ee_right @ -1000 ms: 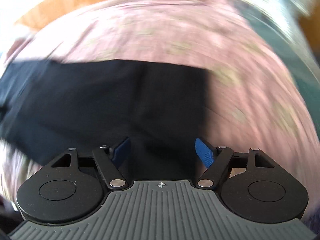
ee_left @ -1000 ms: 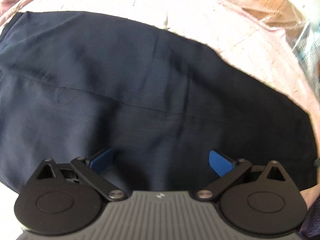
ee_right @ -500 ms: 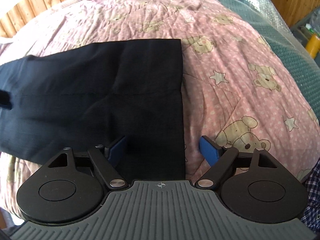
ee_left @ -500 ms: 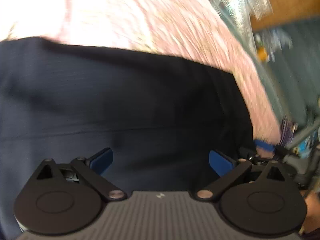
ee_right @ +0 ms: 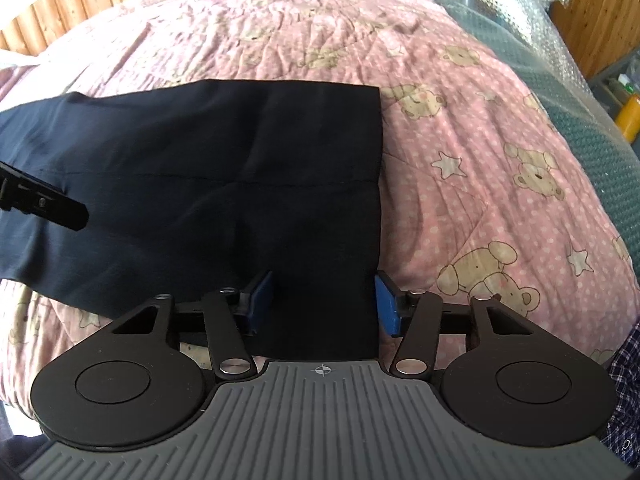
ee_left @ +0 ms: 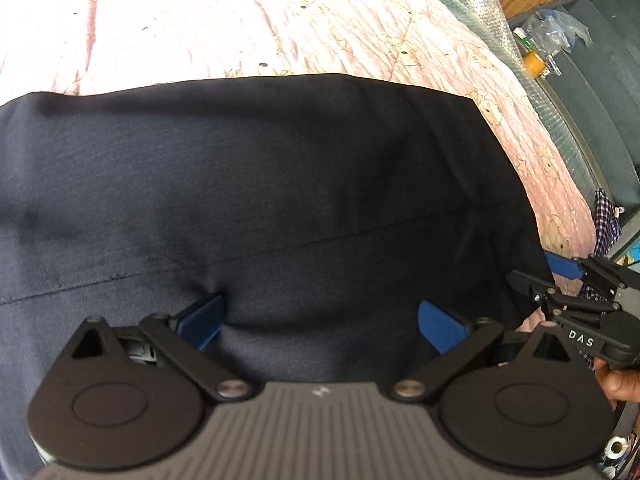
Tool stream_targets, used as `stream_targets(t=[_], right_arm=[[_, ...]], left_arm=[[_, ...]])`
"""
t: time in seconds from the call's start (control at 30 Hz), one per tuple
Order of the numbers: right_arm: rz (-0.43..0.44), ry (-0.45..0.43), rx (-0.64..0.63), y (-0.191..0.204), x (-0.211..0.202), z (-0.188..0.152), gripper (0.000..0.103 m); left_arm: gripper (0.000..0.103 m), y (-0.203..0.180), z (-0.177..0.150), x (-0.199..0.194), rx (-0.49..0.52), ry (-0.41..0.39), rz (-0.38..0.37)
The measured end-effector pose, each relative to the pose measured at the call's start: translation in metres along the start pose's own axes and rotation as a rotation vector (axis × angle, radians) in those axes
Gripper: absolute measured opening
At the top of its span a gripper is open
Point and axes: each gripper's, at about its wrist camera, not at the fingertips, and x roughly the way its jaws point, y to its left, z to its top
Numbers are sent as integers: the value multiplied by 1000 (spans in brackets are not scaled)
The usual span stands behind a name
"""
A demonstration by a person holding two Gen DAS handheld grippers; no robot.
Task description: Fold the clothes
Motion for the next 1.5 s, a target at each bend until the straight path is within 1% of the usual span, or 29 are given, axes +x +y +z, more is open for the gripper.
stream_targets(t=[0.03, 0.1, 0.17, 0.2, 0.23, 0.33, 0.4, 0.43, 0.47, 0.5, 0.53, 0.67, 0.73, 0.77, 0.8, 0.83, 0.9, 1.0, 1.1, 1.13, 1.17, 1.2, 1.23, 1.27, 1.3, 1.33, 1.37, 1.4, 1.5], right_arm=[[0, -1, -2, 1, 0, 0, 49], [-3, -4, -12, 3, -2, 0, 37], [-12, -9, -26, 5, -5, 1, 16], [-13, -10, -33, 6, -5, 1, 12], [-12, -11, -35, 6, -6, 2, 3], [-5, -33, -43, 8, -11, 2, 2], [31, -70, -22, 8, -18, 0, 4], [49, -86, 3, 5, -20, -2, 14], [62, -97, 39, 1, -21, -3, 28], [67, -108, 87, -5, -22, -5, 38], [71, -120, 145, -13, -23, -8, 50], [108, -139, 382, -47, -22, -23, 51], [129, -136, 390, -48, -20, -24, 50], [138, -139, 375, -45, -19, -24, 45], [147, -141, 361, -43, -19, -24, 31], [157, -144, 346, -40, -19, -24, 1], [160, -152, 293, -31, -21, -22, 1], [82, -194, 72, 10, -37, -11, 0], [63, -223, -72, 39, -43, -9, 0], [60, -230, -112, 48, -44, -9, 0], [58, -237, -153, 56, -45, -9, 0], [65, -236, -173, 60, -44, -10, 0], [83, -225, -165, 59, -42, -11, 4], [99, -224, -140, 55, -43, -12, 13], [109, -237, -91, 46, -46, -14, 22], [121, -251, -31, 34, -49, -16, 39], [135, -267, 47, 19, -54, -17, 48], [153, -280, 130, 3, -58, -19, 49], [231, -255, 407, -44, -52, -24, 50]], left_arm=[[103, 0, 3, 5, 2, 4, 4], [103, 0, 7, 10, 2, 11, 9], [103, 0, 9, 9, -11, 17, 4], [103, 0, 11, 8, -22, 19, -3], [103, 0, 13, 8, -32, 22, -10], [103, -5, 22, 0, -51, -10, -63], [103, -11, 29, -5, -49, -22, -87], [103, -14, 32, -6, -44, -23, -98], [103, -17, 34, -7, -39, -22, -106], [103, -20, 35, -7, -35, -19, -111], [103, -22, 36, -7, -34, -13, -118], [103, -31, 40, -2, -40, 7, -144], [103, -39, 45, 2, -41, 8, -171], [103, -43, 48, 4, -41, 5, -185], [103, -50, 53, 8, -40, 3, -207], [103, -57, 58, 8, -37, 0, -231], [103, -75, 70, 10, -2, -2, -254], [103, -102, 89, 13, 53, -4, -286], [103, -130, 98, 35, 156, 58, -268], [103, -127, 98, 36, 148, 56, -260], [96, -122, 97, 36, 135, 50, -252], [83, -117, 97, 36, 121, 45, -243], [54, -112, 96, 36, 108, 40, -235], [43, -107, 95, 36, 94, 34, -227], [44, -102, 95, 36, 80, 29, -218], [44, -97, 94, 36, 67, 23, -210], [44, -92, 94, 37, 53, 18, -202], [45, -86, 93, 37, 39, 13, -193], [47, -79, 98, 27, 38, 5, -247]])
